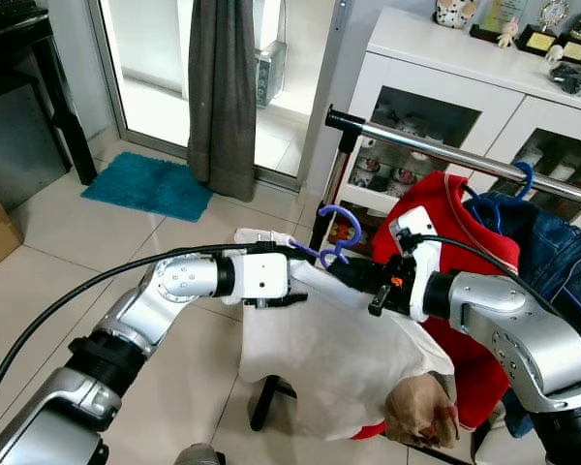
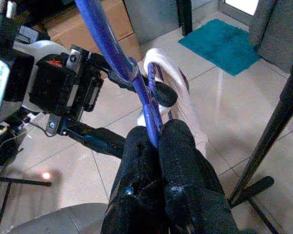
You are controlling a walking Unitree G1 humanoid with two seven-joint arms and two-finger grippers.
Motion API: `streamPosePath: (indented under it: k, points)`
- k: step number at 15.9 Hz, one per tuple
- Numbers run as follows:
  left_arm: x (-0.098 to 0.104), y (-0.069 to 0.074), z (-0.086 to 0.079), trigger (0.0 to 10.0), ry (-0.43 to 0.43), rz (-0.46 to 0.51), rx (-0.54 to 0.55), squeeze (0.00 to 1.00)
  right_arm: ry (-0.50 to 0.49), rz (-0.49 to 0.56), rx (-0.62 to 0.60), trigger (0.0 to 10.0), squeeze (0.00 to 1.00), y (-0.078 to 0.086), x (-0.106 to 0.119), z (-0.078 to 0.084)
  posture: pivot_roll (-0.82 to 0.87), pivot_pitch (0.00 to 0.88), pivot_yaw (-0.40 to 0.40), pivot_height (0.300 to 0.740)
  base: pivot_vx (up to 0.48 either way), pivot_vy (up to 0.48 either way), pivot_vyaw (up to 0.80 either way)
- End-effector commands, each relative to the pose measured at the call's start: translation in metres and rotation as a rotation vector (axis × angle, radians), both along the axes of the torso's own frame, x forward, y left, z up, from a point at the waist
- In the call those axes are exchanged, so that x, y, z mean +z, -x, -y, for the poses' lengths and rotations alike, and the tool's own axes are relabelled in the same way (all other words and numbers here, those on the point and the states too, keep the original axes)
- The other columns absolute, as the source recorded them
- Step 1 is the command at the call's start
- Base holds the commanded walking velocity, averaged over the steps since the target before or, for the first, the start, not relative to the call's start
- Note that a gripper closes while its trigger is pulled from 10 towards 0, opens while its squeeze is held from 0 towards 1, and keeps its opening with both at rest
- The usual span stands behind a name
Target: Hang hanger
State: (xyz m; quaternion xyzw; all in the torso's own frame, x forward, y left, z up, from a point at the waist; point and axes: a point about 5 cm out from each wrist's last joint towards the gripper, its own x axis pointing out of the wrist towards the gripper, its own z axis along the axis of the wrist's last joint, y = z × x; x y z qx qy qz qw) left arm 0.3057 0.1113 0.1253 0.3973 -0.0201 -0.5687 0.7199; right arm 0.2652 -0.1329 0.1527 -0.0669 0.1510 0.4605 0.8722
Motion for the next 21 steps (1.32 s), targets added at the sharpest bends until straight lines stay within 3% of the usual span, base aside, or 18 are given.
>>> streamPosePath:
  k: [1,11,21]
  points:
    - [0.0025,-0.0029,0.0049,0.0,-0.007,0.036,-0.016,0.00,-0.008,0.018,0.006,0.0,0.00,-0.0009,0.0069,0.0028,-0.02,0.000,-0.143,0.740,0.000,0.000,0.00]
    - [0.0020,-0.0074,0.0017,0.0,0.001,0.082,0.000,0.00,-0.007,0.021,0.009,0.0,0.00,-0.0033,0.0087,0.0039,-0.01,0.000,-0.153,0.740,0.000,0.000,0.00]
    - [0.0044,-0.0012,-0.0005,0.0,0.035,0.101,-0.013,0.00,-0.007,0.024,-0.008,0.0,0.00,-0.0025,0.0073,0.0069,-0.01,0.000,-0.147,0.740,0.000,0.000,0.00]
